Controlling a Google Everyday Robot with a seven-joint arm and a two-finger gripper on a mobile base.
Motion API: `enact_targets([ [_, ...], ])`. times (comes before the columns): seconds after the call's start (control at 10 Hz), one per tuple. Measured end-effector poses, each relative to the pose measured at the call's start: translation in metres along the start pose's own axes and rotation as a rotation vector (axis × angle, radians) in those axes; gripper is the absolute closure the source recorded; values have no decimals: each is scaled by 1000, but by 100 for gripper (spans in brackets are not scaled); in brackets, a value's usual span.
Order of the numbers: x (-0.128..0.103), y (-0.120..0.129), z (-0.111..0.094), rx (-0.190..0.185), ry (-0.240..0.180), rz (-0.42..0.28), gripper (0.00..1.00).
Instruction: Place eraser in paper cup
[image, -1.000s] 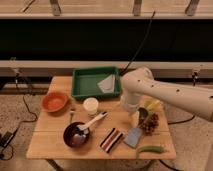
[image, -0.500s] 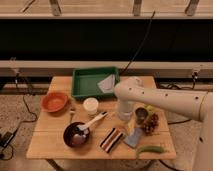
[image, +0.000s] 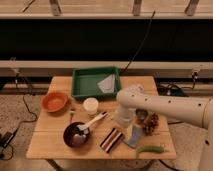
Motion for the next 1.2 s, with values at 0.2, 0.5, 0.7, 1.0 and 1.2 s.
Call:
enact_targets([
  [0.2,-3,-13,5,10,-16,-3,20],
  [0.5,-1,-20,12,9,-26,-2,20],
  [0.7,-1,-23,16,5,-29,-3,20],
  [1.0,-1,-24,22,1,-36,3,20],
  [1.2,-4,-27,25,6,-42,4,20],
])
